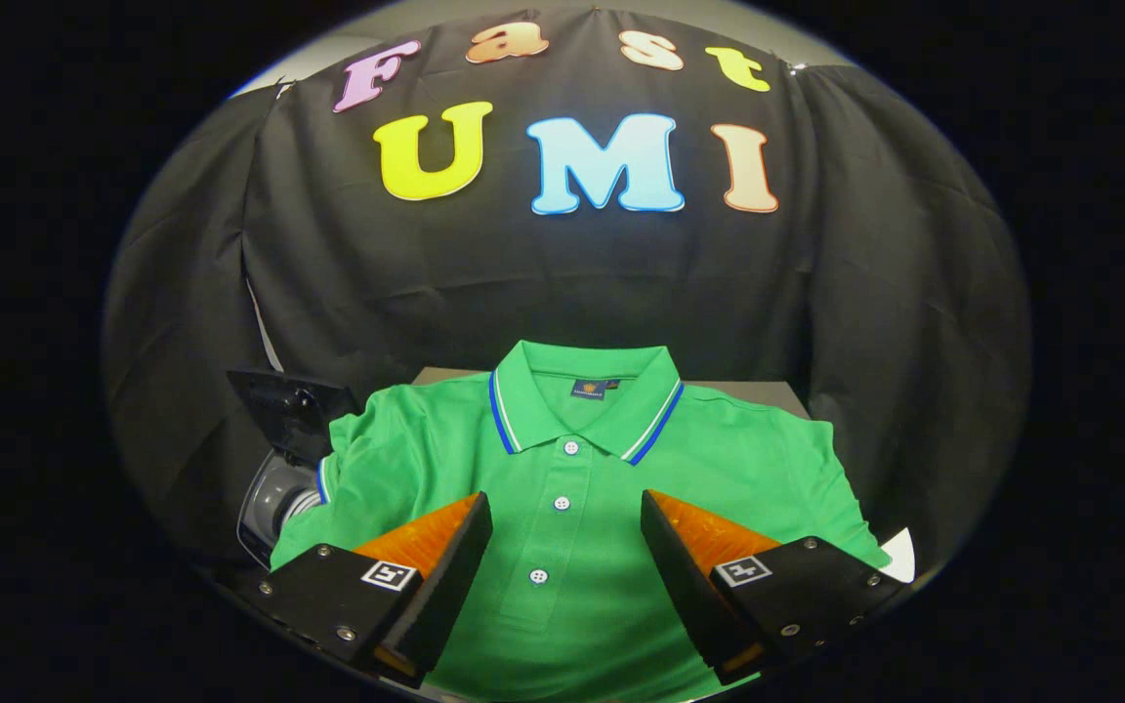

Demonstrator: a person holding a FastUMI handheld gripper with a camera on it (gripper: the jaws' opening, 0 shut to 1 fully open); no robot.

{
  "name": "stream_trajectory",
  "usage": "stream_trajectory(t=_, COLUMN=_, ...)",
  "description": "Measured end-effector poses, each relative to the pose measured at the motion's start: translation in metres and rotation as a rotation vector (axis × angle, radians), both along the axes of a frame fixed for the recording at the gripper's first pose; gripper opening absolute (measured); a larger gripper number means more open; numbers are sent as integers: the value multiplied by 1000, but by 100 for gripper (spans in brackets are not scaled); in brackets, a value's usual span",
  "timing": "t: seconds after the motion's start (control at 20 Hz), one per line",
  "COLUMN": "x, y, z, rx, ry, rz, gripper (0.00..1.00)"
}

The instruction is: Put the clothes into the washing machine and then close the washing machine lid.

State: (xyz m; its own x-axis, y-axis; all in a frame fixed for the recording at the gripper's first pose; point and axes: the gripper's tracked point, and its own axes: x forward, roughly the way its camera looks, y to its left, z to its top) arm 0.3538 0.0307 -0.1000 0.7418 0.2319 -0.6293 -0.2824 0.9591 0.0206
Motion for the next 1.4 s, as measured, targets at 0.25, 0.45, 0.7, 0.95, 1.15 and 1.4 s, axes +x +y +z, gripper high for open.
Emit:
stream_trajectory(t=0.25, x=-3, y=7, z=-19, rx=-49, ry=75, rz=54, gripper=95)
stream_trajectory(t=0.45, x=-1, y=10, z=-19, rx=-26, ry=90, rz=59, gripper=94)
stream_trajectory(t=0.7, x=0, y=8, z=-18, rx=-23, ry=79, rz=64, gripper=74)
stream_trajectory(t=0.95, x=0, y=9, z=-16, rx=-12, ry=64, rz=91, gripper=29)
stream_trajectory(t=1.15, x=0, y=10, z=-14, rx=-4, ry=51, rz=103, gripper=5)
stream_trajectory(t=1.4, x=3, y=14, z=5, rx=116, ry=21, rz=109, gripper=0)
